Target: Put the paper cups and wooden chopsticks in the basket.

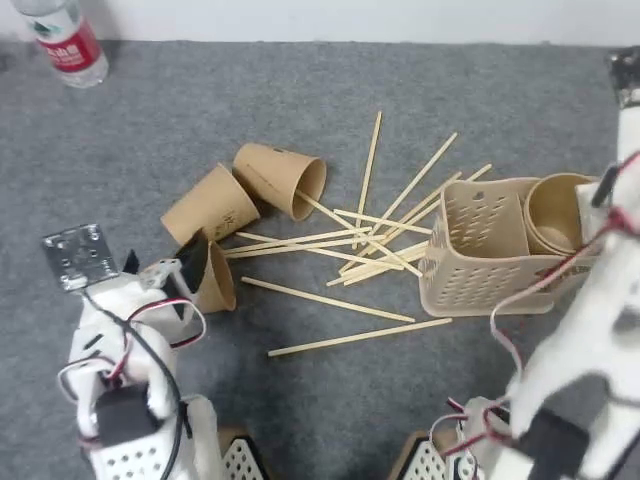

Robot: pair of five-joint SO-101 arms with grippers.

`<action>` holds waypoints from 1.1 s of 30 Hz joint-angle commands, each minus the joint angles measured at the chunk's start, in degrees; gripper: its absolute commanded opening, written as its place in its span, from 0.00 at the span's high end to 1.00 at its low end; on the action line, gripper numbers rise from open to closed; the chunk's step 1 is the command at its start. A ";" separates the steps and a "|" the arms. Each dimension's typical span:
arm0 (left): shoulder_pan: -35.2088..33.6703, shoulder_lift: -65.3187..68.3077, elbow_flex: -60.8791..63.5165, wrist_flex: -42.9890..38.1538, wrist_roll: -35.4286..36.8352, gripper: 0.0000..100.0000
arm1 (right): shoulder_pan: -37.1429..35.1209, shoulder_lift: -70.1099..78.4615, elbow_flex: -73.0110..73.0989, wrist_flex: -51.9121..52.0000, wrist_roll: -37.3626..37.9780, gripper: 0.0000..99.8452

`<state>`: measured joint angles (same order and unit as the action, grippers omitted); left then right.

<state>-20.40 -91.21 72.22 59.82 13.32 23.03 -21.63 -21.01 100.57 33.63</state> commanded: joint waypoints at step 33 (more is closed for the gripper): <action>26.11 69.19 -23.25 -44.75 -32.09 0.73 | 2.24 -24.66 8.97 1.54 0.79 0.85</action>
<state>4.31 -25.36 51.91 19.30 -17.63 26.64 -47.12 -12.31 100.57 33.98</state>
